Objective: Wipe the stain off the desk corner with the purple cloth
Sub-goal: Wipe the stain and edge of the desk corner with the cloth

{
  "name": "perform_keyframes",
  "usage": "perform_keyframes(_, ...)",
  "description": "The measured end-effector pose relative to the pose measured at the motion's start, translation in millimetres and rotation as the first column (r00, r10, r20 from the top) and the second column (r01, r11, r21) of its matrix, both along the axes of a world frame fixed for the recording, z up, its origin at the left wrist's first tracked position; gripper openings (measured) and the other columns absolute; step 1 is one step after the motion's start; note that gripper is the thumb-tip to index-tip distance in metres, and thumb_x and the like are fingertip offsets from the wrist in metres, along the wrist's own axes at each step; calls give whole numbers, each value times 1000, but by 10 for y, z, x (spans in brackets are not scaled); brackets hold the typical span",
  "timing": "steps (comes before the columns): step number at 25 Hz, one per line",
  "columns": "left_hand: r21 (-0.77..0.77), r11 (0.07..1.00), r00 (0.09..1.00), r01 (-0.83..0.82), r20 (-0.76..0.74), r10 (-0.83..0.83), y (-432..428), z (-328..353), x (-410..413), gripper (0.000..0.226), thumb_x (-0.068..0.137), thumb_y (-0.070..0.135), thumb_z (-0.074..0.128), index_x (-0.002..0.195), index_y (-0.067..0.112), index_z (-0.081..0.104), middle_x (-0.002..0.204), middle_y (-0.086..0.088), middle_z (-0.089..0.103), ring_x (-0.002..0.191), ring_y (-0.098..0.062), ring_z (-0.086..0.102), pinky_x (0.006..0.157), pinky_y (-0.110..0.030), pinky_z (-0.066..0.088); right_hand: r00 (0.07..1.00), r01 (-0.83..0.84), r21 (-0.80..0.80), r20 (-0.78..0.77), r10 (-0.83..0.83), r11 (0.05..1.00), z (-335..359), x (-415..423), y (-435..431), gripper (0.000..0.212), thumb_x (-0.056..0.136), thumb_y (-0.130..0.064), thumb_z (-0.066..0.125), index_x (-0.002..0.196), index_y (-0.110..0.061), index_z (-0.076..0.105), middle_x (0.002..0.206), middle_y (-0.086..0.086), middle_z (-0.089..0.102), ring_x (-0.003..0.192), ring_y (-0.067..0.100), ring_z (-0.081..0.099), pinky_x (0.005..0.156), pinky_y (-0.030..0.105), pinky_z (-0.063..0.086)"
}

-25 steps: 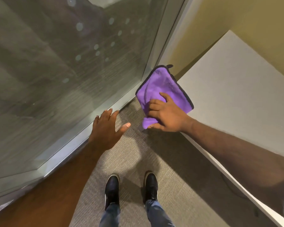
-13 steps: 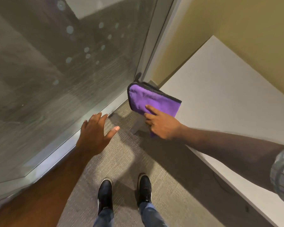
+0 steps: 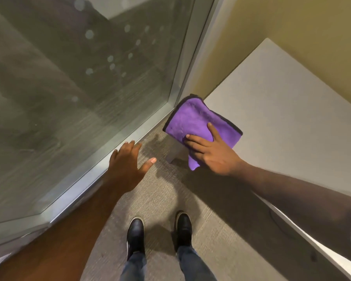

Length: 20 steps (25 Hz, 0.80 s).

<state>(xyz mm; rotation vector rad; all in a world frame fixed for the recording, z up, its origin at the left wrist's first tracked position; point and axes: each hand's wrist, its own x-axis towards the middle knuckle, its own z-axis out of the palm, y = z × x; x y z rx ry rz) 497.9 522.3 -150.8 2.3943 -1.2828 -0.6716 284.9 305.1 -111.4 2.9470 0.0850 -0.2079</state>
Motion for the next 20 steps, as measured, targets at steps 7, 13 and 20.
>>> perform_keyframes(7,27,1000,1000,16,15,-16,24,-71,-104,88,84,75,29,145,13,42,154,-15,42,146,-30,33,117,-55,23,999,36,70,21,-38,997,-24,175,18,53,95,-22,25,114,-10,73,146,9,54,148,28,30,119,62,13)
perform_keyframes(13,-7,999,999,38,18,-38,-117,-19,-227,82,86,69,36,139,8,49,147,-18,49,139,-33,43,111,-56,31,999,24,135,38,-29,991,-22,-565,7,32,95,-20,50,117,-10,71,149,9,50,147,28,32,118,62,20)
perform_keyframes(20,5,999,999,41,10,-41,-160,-63,-244,82,87,68,36,142,8,45,151,-19,45,143,-33,38,114,-56,28,982,138,191,100,-159,972,-95,-422,-7,42,97,-42,50,127,-17,65,160,5,34,151,28,21,117,62,22)
